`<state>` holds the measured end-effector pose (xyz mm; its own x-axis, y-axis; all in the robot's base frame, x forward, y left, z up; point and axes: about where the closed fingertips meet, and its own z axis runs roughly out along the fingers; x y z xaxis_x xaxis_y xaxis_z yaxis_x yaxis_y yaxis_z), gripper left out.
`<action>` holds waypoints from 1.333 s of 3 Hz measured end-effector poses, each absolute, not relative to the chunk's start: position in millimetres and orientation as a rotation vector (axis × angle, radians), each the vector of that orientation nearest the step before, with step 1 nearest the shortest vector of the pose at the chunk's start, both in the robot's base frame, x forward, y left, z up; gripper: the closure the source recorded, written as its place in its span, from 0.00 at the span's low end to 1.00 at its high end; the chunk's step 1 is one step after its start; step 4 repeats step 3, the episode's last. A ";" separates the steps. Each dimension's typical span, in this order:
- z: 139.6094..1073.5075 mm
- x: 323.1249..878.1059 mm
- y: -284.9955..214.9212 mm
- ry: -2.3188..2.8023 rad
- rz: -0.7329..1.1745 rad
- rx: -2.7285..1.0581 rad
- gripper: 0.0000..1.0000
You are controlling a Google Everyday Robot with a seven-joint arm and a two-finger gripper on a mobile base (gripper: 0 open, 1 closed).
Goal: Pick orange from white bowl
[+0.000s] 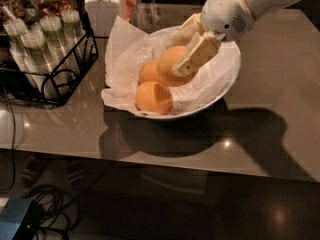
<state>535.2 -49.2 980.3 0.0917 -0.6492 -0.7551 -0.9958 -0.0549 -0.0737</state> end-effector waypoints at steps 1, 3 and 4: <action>1010.5 502.4 -62.2 1.627 0.683 -1.702 1.00; 1026.5 475.4 -83.6 1.651 0.632 -1.612 1.00; 1026.5 475.4 -83.6 1.651 0.632 -1.612 1.00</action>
Offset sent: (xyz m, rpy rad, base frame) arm -0.0760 -0.0423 0.0582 0.0278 -0.0907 -0.1713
